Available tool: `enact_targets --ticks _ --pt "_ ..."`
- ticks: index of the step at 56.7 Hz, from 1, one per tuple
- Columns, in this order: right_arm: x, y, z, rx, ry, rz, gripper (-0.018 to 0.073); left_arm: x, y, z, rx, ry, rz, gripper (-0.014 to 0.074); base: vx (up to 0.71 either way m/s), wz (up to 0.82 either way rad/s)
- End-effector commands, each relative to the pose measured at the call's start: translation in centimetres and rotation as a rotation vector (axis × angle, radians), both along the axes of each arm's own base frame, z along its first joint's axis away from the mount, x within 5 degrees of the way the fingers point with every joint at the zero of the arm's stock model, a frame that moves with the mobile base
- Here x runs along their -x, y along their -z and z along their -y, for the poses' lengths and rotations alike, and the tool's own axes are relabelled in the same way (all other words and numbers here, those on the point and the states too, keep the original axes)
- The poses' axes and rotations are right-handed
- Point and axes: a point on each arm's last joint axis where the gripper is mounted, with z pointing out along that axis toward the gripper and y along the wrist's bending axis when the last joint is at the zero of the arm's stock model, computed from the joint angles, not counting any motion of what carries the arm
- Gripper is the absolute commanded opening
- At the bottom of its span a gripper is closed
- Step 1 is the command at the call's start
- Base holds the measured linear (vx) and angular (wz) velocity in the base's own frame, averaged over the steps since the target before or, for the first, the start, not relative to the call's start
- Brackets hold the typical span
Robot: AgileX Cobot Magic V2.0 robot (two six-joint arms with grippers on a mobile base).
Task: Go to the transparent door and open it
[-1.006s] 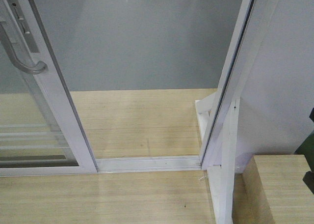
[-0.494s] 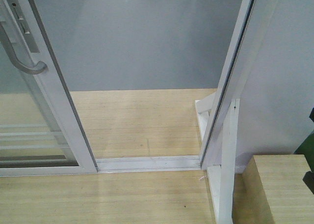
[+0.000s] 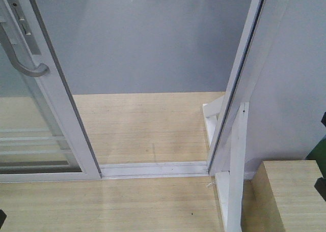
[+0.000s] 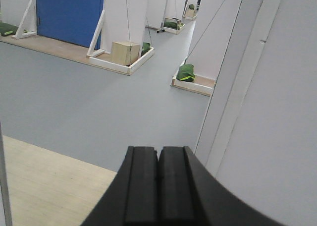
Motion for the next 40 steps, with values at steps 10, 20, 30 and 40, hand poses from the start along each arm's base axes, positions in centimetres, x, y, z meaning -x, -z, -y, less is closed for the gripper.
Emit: enact_targets --ticks 10,20,30,40 --pt "-0.10 -1.68 -0.08 -0.012 -0.007 0.104 -0.0001 -0.02 -0.48 -0.07 0.032 -0.008 0.082 -0.0006 0.00 0.00" --pt "-0.10 -1.68 -0.08 -0.012 -0.007 0.104 -0.0001 -0.02 -0.48 -0.07 0.032 -0.008 0.082 -0.0006 0.00 0.00" --pt "-0.10 -1.68 -0.08 -0.012 -0.007 0.104 -0.0001 -0.02 -0.48 -0.07 0.032 -0.008 0.082 -0.0006 0.00 0.00" --pt "-0.10 -1.69 -0.08 -0.013 -0.007 0.105 -0.0001 -0.02 -0.48 -0.07 0.032 -0.008 0.082 -0.0006 0.00 0.00"
